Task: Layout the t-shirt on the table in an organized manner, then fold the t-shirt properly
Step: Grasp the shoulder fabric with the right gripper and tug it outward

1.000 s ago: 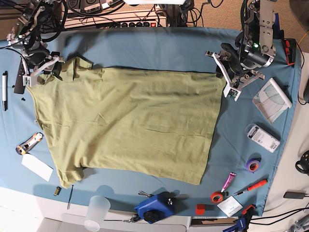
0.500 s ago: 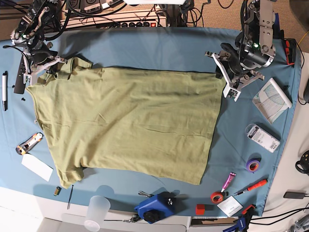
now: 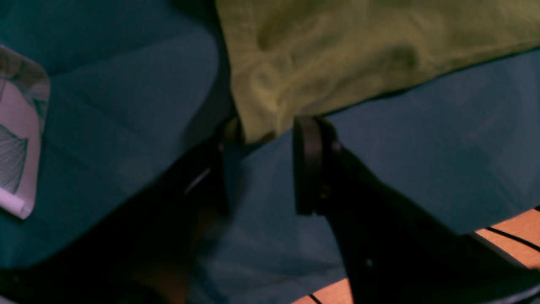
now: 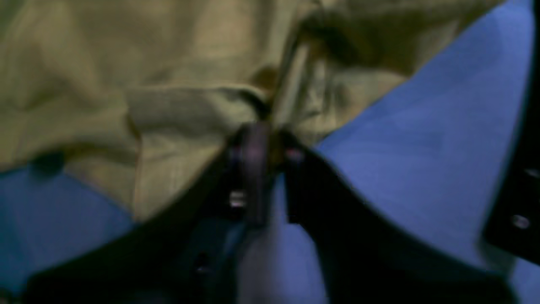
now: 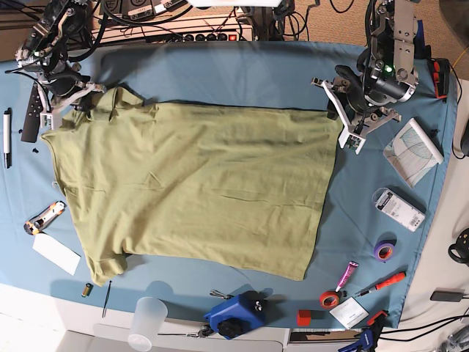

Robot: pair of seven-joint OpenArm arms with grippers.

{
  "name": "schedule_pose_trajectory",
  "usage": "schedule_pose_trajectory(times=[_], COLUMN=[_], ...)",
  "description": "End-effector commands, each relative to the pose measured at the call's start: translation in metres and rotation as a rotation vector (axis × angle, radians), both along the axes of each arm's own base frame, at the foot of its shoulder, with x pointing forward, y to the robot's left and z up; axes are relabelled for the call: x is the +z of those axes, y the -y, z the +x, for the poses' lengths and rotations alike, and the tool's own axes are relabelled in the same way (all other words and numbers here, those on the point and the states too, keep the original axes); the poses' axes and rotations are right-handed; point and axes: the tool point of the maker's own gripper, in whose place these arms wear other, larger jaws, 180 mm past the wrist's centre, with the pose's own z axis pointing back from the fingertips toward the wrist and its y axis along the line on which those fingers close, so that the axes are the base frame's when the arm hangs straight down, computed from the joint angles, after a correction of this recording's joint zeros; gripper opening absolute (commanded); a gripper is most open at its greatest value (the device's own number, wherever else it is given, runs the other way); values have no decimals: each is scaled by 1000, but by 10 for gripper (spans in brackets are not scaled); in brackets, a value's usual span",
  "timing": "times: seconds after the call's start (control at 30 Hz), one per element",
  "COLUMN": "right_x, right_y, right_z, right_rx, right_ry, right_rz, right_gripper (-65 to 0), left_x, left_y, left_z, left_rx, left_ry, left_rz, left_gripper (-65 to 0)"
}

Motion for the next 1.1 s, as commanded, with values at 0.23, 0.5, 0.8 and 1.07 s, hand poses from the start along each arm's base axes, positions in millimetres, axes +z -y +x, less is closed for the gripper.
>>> schedule_pose_trajectory(times=[0.23, 0.5, 0.8, 1.07], right_x=[18, 93, 83, 58], right_y=[-13, 13, -18, -41], right_z=[-7, 6, 25, 45], right_rx=[92, 65, 295, 593], right_ry=[-61, 120, 99, -4], right_rz=[86, -152, -217, -493], right_gripper=[-436, -436, -427, -364], left_x=[9, 9, 9, 11], left_y=[0, 0, 1, 2], left_z=[6, 6, 6, 9], left_rx=[-5, -4, -4, -4], left_ry=[38, 38, 39, 61], left_rz=[-4, -4, -4, -12], left_gripper=[-452, -452, -452, -452])
